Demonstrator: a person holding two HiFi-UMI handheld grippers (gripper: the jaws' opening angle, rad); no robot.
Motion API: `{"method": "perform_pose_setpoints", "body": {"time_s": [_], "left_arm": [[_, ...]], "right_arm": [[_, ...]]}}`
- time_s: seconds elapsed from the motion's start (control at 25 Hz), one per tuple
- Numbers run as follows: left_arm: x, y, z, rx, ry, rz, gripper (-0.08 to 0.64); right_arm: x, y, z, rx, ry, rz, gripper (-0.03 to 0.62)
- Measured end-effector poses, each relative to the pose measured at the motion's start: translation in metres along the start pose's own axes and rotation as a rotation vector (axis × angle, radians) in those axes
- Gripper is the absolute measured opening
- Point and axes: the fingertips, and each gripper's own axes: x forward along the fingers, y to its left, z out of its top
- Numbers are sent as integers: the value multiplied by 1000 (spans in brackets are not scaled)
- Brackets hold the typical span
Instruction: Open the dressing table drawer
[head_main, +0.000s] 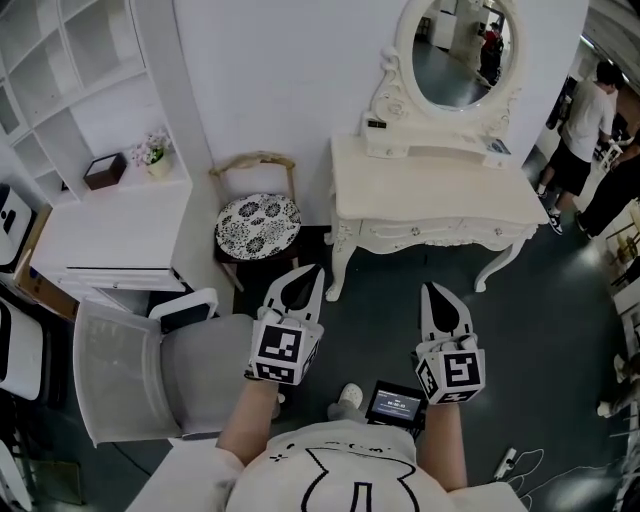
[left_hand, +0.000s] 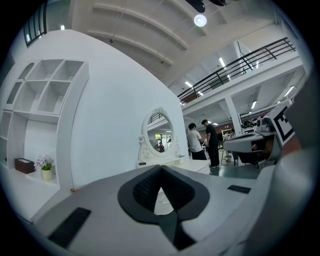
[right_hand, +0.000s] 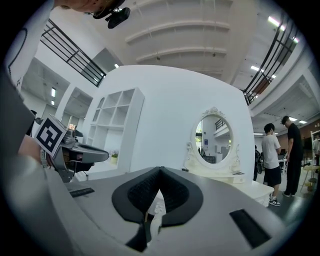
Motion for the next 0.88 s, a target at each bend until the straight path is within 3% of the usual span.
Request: {"method": "perform_pose_setpoints", "body": {"time_s": [0.36,0.88], "left_arm": [[81,6,0,-11,21,68,29],[136,29,-15,-32,68,126,29]], "right_arm": [[65,-70,-13,27,10,44,11],[120,-100,-33,76,16,120,11]]}}
